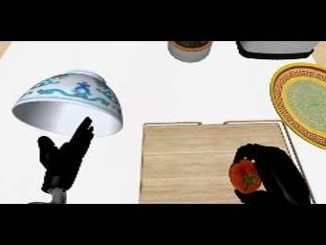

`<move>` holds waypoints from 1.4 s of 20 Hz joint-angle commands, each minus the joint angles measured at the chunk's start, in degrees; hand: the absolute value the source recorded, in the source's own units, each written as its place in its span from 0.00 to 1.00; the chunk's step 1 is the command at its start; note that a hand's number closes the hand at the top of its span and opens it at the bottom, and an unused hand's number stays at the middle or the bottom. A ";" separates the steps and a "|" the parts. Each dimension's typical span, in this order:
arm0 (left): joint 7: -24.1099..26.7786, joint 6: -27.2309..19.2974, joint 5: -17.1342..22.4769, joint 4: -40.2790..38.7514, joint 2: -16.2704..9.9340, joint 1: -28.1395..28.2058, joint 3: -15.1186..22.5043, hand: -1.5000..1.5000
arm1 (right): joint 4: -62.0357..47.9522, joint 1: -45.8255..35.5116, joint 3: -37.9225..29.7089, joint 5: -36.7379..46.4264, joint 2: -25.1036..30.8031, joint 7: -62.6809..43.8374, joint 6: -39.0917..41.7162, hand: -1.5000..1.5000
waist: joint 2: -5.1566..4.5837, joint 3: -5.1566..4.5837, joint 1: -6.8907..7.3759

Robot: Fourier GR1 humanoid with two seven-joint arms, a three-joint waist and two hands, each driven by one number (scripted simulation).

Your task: Pick the tomato from the tray and place it in the plate

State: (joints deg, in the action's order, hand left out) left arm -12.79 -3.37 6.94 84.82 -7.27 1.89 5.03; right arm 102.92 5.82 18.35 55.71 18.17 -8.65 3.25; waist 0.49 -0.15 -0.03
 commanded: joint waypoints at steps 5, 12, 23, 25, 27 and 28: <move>-1.20 -1.36 -1.45 -2.80 2.03 -1.51 0.01 0.50 | 2.18 8.77 6.45 6.36 -3.02 -4.32 0.76 1.00 | -0.44 0.13 -0.47; -1.48 0.04 -0.62 -0.29 1.02 0.76 -0.56 0.50 | 12.93 10.52 10.78 8.19 -8.29 -5.45 -7.26 1.00 | -0.26 0.17 -0.29; 3.16 1.31 -0.68 -2.10 1.88 2.63 -0.80 0.50 | 23.99 12.09 1.03 -0.81 -12.93 -7.89 -17.81 1.00 | -0.46 0.16 -0.04; -2.24 2.59 0.94 -0.11 -1.27 0.05 -2.95 0.50 | 23.36 13.76 -4.85 -6.00 -11.60 -4.98 -21.60 1.00 | -0.44 0.22 -0.22; -0.25 0.03 -1.48 -2.80 1.99 -1.30 -0.96 0.50 | 21.71 13.02 -9.97 -13.81 -10.79 -2.55 -22.05 1.00 | -0.51 0.24 -0.43; -0.52 1.71 -0.49 -2.10 1.04 -1.06 -1.27 0.50 | 19.67 10.64 -13.51 -16.53 -10.76 -2.35 -22.20 1.00 | -0.54 0.24 -0.19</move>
State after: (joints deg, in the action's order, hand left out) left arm -13.05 -2.36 6.38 83.37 -6.32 0.94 3.49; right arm 124.60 17.95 13.54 49.05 6.78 -13.74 -16.57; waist 0.14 0.16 -0.32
